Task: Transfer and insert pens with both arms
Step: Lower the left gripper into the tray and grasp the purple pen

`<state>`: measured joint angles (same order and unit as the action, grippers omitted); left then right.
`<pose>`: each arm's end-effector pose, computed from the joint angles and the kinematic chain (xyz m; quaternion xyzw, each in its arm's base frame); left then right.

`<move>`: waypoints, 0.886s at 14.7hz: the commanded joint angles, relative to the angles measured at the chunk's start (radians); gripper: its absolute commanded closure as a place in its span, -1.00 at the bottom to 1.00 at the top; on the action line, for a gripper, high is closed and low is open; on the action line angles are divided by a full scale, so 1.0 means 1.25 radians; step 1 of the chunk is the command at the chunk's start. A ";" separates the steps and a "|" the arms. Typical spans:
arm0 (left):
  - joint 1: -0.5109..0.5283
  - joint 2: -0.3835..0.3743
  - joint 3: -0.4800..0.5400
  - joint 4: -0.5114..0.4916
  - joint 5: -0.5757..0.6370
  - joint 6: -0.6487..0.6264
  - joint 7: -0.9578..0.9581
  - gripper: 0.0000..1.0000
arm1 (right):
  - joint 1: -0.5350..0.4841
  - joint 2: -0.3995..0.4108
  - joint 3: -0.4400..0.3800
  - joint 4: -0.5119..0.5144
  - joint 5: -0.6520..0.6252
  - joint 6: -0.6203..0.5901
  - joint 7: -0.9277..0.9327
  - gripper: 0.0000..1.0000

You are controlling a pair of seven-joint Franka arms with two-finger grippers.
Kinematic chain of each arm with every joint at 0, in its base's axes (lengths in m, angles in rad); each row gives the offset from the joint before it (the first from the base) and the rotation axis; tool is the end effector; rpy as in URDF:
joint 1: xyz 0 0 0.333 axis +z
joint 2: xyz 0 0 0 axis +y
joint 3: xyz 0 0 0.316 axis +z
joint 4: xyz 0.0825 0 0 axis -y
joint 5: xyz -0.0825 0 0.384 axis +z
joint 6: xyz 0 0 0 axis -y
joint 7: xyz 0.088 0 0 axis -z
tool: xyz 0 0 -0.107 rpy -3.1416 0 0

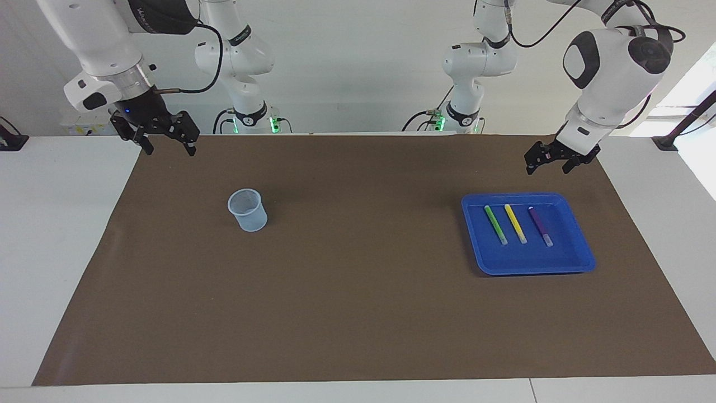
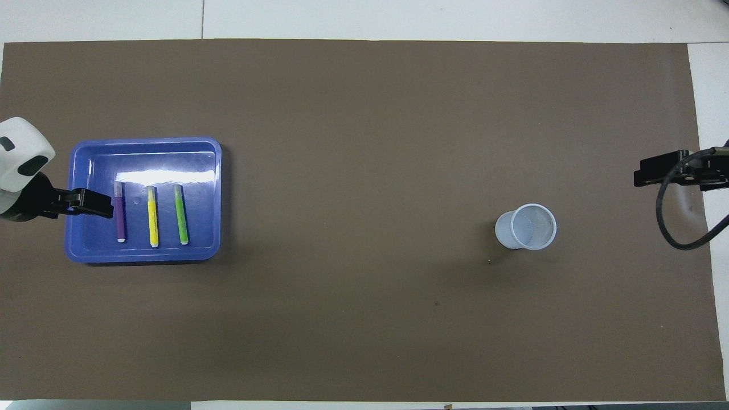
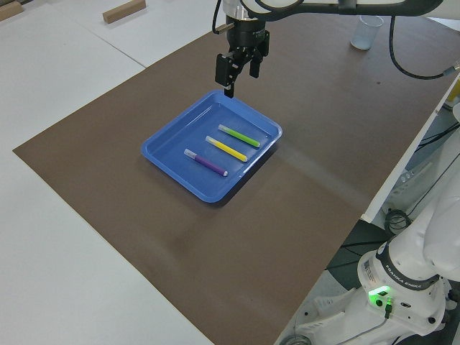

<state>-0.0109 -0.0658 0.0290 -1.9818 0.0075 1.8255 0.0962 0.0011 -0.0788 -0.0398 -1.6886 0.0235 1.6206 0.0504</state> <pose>0.5287 0.0104 0.4869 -0.9982 0.0402 0.0453 0.0000 0.5331 -0.0191 0.6159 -0.9989 0.0450 -0.0053 0.0133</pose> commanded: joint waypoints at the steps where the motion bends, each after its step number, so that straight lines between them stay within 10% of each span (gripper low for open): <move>1: 0.039 0.028 -0.002 -0.066 -0.002 0.095 0.049 -1.00 | -0.003 0.008 0.001 0.017 0.011 -0.017 -0.015 -1.00; 13: 0.102 0.191 -0.002 -0.140 -0.003 0.343 0.113 -1.00 | -0.003 0.009 0.001 0.017 0.011 -0.018 -0.015 -1.00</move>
<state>0.1099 0.1412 0.0303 -2.1416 0.0075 2.2004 0.2237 0.0011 -0.0788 -0.0398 -1.6886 0.0235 1.6206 0.0504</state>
